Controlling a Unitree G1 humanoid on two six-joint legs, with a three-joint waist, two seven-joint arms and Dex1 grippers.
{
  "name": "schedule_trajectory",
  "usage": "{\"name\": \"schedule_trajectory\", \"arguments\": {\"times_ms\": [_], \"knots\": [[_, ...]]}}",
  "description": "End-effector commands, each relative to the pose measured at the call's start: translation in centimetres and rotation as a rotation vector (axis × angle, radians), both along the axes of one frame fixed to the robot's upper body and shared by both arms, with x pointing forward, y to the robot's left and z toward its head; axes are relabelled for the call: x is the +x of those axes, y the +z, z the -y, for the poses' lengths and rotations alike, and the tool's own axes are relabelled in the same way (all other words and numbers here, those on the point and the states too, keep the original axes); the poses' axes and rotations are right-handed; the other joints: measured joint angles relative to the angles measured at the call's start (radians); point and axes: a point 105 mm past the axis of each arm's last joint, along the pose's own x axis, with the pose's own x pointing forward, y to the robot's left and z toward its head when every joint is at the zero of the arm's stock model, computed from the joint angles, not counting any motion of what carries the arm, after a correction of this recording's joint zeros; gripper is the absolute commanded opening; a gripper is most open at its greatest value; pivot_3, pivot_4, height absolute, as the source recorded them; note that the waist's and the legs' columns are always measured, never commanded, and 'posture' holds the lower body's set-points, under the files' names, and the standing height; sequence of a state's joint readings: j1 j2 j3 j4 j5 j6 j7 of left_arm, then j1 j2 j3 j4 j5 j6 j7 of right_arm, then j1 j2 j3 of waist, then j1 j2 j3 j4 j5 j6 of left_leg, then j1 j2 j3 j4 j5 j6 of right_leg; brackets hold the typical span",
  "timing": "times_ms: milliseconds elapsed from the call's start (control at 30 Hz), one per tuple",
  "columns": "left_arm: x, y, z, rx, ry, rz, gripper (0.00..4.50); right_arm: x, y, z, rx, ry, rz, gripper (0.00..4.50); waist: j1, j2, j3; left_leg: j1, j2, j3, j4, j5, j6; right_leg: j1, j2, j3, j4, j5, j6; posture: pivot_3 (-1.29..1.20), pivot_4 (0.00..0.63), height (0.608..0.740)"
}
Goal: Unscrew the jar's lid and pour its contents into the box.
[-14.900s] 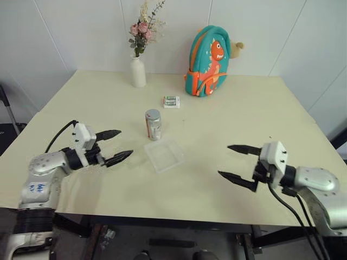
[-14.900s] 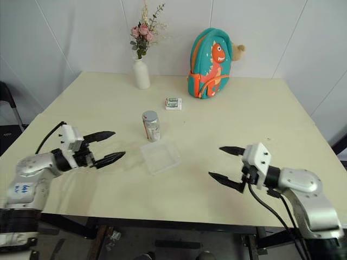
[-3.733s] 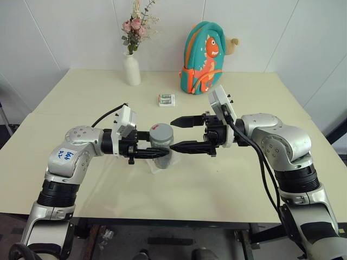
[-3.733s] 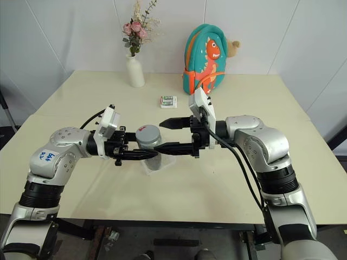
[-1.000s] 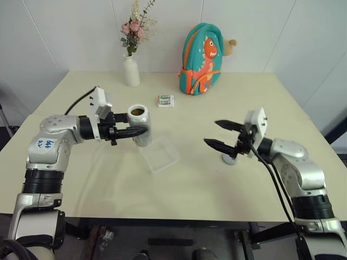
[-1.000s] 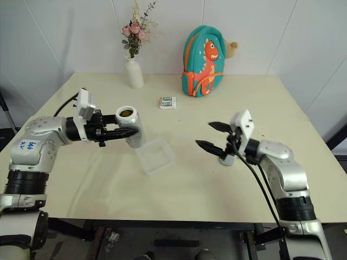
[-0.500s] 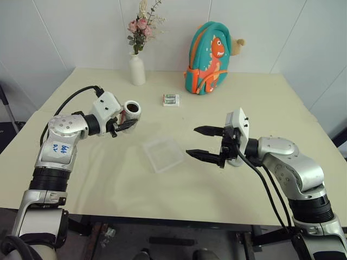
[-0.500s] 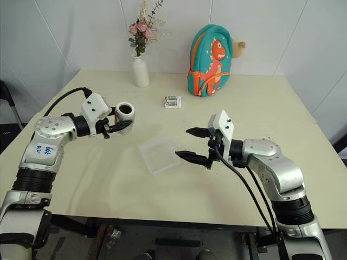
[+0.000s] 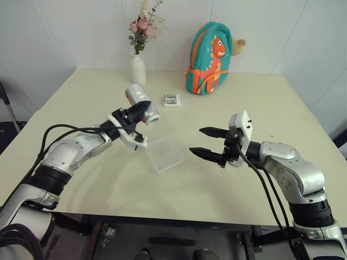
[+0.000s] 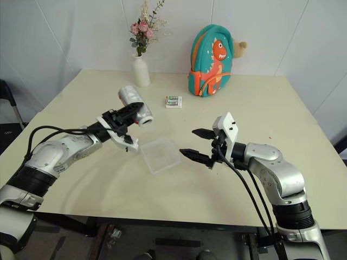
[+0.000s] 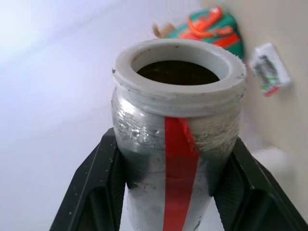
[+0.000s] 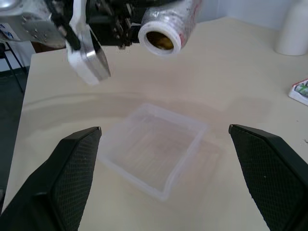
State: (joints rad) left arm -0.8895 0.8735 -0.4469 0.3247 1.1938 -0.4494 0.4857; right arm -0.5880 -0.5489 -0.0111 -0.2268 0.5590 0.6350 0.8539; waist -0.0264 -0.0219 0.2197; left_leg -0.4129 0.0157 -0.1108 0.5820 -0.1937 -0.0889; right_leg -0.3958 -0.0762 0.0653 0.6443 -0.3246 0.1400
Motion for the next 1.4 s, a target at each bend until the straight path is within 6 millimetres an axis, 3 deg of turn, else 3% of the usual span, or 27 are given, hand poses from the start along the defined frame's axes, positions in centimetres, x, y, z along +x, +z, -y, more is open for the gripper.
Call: {"name": "schedule_trajectory", "arguments": {"times_ms": [33,167,267,400,600,800,867,933,1000,1133,1233,1300,1400], "knots": [[-1.1,2.6,0.8,0.064,-0.087,0.210,2.06,0.1,1.0,0.3,0.043,-0.020,0.035,4.47,0.000,0.000,0.000,0.000,0.000,0.000,0.000,0.000,0.000,0.000,0.000,0.000,0.000,0.000,0.000,0.00,0.150,0.740],[-2.0,2.6,0.5,0.123,-0.106,0.395,2.06,0.6,1.2,0.4,0.074,-0.046,0.040,4.47,-0.005,0.000,0.000,0.000,0.000,0.000,0.000,0.000,0.000,0.000,0.000,0.000,0.000,0.000,0.000,0.00,0.150,0.740],[-1.0,1.1,-0.1,0.136,-0.062,0.291,2.06,0.8,1.3,0.4,0.094,-0.056,0.042,4.47,-0.005,0.000,0.000,0.000,0.000,0.000,-0.001,0.000,0.000,-0.001,0.000,0.000,0.002,0.000,0.000,0.00,0.150,0.740],[-1.0,0.3,0.1,0.155,-0.061,0.267,2.06,0.6,0.9,0.2,0.101,-0.049,0.036,4.47,-0.002,0.000,0.000,0.000,0.000,0.000,0.000,0.000,0.000,-0.001,0.000,0.000,0.002,0.000,0.000,0.00,0.150,0.740],[-0.6,0.5,-0.3,0.140,-0.044,0.260,2.06,0.8,1.0,0.2,0.108,-0.055,0.041,4.47,-0.002,0.000,0.000,0.000,0.000,0.000,0.000,0.000,0.000,-0.001,0.000,0.000,0.002,0.000,0.000,0.00,0.150,0.740],[0.1,2.2,-1.5,-0.083,-0.017,0.075,2.06,0.5,0.8,0.0,0.106,-0.044,0.034,4.47,-0.002,0.000,0.000,0.000,0.000,0.000,0.000,0.000,0.000,-0.001,0.000,0.000,0.002,0.000,0.000,0.00,0.150,0.740],[1.0,2.9,-3.7,-0.382,0.039,-0.159,2.06,0.5,0.7,0.2,0.099,-0.043,0.032,4.47,-0.002,0.000,0.000,0.000,0.000,0.000,0.000,0.000,0.000,-0.001,0.000,0.000,0.003,0.000,0.000,0.00,0.150,0.740],[2.8,2.8,-7.7,-0.841,0.130,-0.465,2.06,0.3,0.5,0.4,0.082,-0.035,0.025,4.47,-0.002,0.000,0.000,0.000,0.000,0.000,0.000,0.000,0.000,-0.001,0.000,0.000,0.003,0.000,0.000,0.00,0.150,0.740],[4.0,1.2,-10.2,-1.171,0.145,-0.719,2.06,0.2,0.4,0.6,0.065,-0.031,0.026,4.47,-0.004,0.000,0.000,0.000,0.000,0.000,0.001,0.000,0.000,-0.001,0.000,0.000,0.004,0.000,-0.001,0.00,0.150,0.740],[5.1,-1.5,-14.5,-1.737,0.104,-0.994,2.06,0.0,0.3,0.8,0.032,-0.010,0.052,4.47,-0.015,0.000,0.000,0.001,0.000,0.000,0.003,0.000,0.000,-0.001,0.000,0.000,0.007,-0.001,-0.001,0.00,0.150,0.740],[5.3,-3.2,-17.6,-1.950,0.147,-0.968,2.06,-0.6,0.2,1.0,0.006,0.034,0.093,4.47,-0.017,0.000,0.000,0.001,0.000,0.000,0.006,0.000,0.000,-0.001,0.000,0.000,0.009,-0.001,-0.001,0.00,0.150,0.740],[5.1,-3.7,-19.4,-2.103,0.065,-0.933,2.06,-1.2,0.5,1.4,0.001,0.074,0.172,4.47,-0.016,-0.001,-0.001,0.001,0.000,-0.001,0.008,0.000,0.000,0.000,0.000,-0.001,0.009,0.000,0.000,0.00,0.150,0.740],[5.0,-4.9,-20.2,-2.071,0.095,-0.936,2.06,-1.0,-0.1,2.2,-0.052,0.068,0.194,4.47,-0.015,-0.001,-0.001,0.002,-0.001,-0.001,0.009,0.000,0.000,0.002,0.000,-0.001,0.009,0.000,0.001,0.00,0.150,0.740]]}}
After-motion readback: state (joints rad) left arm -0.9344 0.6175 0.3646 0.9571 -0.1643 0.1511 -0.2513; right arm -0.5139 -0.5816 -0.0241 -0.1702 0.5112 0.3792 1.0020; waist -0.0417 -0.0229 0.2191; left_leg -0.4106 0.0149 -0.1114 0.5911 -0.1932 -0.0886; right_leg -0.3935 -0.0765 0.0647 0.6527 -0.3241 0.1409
